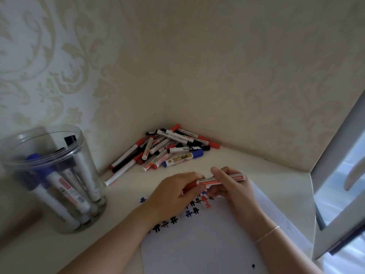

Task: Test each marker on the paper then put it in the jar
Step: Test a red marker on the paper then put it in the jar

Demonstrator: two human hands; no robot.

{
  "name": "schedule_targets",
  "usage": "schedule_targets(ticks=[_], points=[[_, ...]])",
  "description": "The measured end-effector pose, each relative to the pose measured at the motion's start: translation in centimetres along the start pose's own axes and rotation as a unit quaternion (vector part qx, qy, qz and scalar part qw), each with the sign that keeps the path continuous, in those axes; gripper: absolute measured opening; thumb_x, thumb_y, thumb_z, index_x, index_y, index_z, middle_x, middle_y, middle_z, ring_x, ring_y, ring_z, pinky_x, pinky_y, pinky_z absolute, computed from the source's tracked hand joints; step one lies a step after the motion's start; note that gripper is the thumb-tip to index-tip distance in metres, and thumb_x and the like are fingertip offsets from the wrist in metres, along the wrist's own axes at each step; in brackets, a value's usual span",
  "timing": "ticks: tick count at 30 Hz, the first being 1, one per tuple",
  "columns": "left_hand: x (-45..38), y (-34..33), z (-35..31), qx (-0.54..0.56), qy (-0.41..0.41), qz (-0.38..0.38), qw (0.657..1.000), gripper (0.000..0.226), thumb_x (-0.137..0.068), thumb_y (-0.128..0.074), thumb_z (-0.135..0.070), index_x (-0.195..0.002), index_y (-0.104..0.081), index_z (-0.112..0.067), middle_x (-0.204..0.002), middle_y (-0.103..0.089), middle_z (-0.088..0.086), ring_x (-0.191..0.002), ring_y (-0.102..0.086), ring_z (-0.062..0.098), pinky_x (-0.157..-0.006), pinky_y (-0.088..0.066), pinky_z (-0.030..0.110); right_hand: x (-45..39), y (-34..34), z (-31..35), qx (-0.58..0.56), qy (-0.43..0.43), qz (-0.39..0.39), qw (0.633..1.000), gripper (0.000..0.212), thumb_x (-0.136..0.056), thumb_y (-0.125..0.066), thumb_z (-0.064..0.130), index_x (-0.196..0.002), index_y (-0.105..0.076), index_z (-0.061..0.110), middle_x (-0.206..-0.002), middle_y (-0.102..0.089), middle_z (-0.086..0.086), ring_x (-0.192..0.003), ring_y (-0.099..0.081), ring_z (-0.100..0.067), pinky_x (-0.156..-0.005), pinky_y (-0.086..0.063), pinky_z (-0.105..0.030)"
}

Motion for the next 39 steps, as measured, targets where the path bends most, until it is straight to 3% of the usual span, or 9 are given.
schedule_targets(ticks=[3,6,11,19,27,30,34,36,39], points=[[0.0,0.3,-0.3,0.066,0.038,-0.026,0.997,0.025,-0.096,-0.049,-0.045,-0.096,-0.065,-0.026,-0.066,-0.059,-0.002,-0.055,-0.052,0.015,-0.054,-0.043,0.031,0.0,1.0,0.3,-0.029,0.055,-0.097,0.993,0.027,-0.084,-0.064,0.026,-0.072,-0.06,0.003,-0.047,-0.052,-0.012,-0.035,-0.044,-0.021,-0.038,-0.039,-0.022],[0.1,0.6,0.0,0.063,0.064,-0.064,0.994,0.035,-0.089,-0.05,-0.05,-0.082,-0.069,-0.021,-0.061,-0.062,-0.001,-0.052,-0.055,0.016,-0.052,-0.042,0.03,-0.1,1.8,0.1,0.092,0.128,-0.164,0.974,0.031,-0.092,-0.059,0.018,-0.065,-0.049,0.006,-0.043,-0.04,-0.004,-0.038,-0.032,-0.015,-0.04,-0.027,-0.022],[0.2,0.6,-0.4,0.08,0.122,-0.157,0.977,0.049,-0.091,-0.053,-0.047,-0.058,-0.068,-0.013,-0.046,-0.059,-0.005,-0.039,-0.05,0.003,-0.05,-0.041,0.013,0.5,-0.1,-0.1,0.31,0.204,-0.118,0.921,0.047,-0.092,-0.057,0.012,-0.056,-0.028,0.013,-0.048,-0.023,0.007,-0.048,-0.021,-0.007,-0.045,-0.017,-0.021],[0.7,0.5,-0.8,0.067,0.129,-0.211,0.967,0.053,-0.093,-0.053,-0.026,-0.041,-0.048,-0.019,-0.036,-0.042,-0.005,-0.035,-0.039,0.008,-0.046,-0.035,0.021,1.4,-1.2,0.7,0.31,0.237,-0.085,0.917,0.051,-0.092,-0.056,0.007,-0.053,-0.024,0.018,-0.046,-0.019,0.007,-0.047,-0.016,-0.007,-0.044,-0.013,-0.018],[-1.0,6.1,-5.0,0.067,0.088,-0.163,0.98,0.034,-0.094,-0.048,-0.045,-0.082,-0.062,-0.016,-0.059,-0.057,0.0,-0.044,-0.045,0.01,-0.042,-0.037,0.021,-2.1,-2.2,5.0,0.237,0.14,-0.069,0.959,0.047,-0.095,-0.053,0.022,-0.058,-0.049,-0.006,-0.04,-0.035,0.006,-0.043,-0.026,-0.014,-0.044,-0.021,-0.026],[-0.8,11.6,-6.0,0.102,0.094,-0.283,0.949,0.017,-0.086,-0.066,-0.032,-0.088,-0.058,-0.017,-0.067,-0.066,-0.002,-0.056,-0.06,0.011,-0.049,-0.047,0.023,-4.1,-5.7,6.5,0.134,0.093,-0.028,0.986,0.045,-0.096,-0.05,0.025,-0.056,-0.049,0.003,-0.045,-0.034,-0.002,-0.041,-0.027,-0.016,-0.043,-0.021,-0.025],[1.1,16.8,-7.2,0.042,0.044,-0.389,0.919,0.009,-0.092,-0.06,-0.021,-0.098,-0.054,-0.02,-0.081,-0.071,-0.006,-0.075,-0.069,0.005,-0.057,-0.055,0.026,-5.5,-12.3,7.0,0.154,0.053,0.113,0.98,0.046,-0.098,-0.044,0.035,-0.065,-0.056,0.007,-0.044,-0.048,-0.001,-0.037,-0.044,-0.015,-0.039,-0.035,-0.021],[2.6,19.0,-7.7,-0.062,0.024,-0.443,0.894,0.013,-0.096,-0.053,-0.021,-0.109,-0.05,-0.021,-0.087,-0.069,-0.008,-0.079,-0.067,0.002,-0.067,-0.057,0.032,-6.4,-14.8,6.2,0.281,0.091,0.158,0.942,0.03,-0.1,-0.041,0.026,-0.089,-0.061,0.006,-0.065,-0.065,-0.009,-0.056,-0.062,-0.024,-0.054,-0.052,-0.031],[5.4,21.9,-8.7,-0.207,0.005,-0.528,0.823,0.026,-0.099,-0.043,-0.024,-0.124,-0.045,-0.017,-0.079,-0.059,-0.017,-0.063,-0.057,0.007,-0.062,-0.045,0.024,-7.7,-16.5,3.0,0.59,0.223,0.202,0.75,0.037,-0.094,-0.041,0.008,-0.128,-0.048,0.02,-0.119,-0.059,-0.009,-0.102,-0.061,-0.029,-0.082,-0.053,-0.036]])
Point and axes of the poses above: each hand's wrist, its own x-axis away from the middle knuckle, its own y-axis out of the back of the hand, z = x × y, the point moved 3 cm from there along -x, towards the middle knuckle
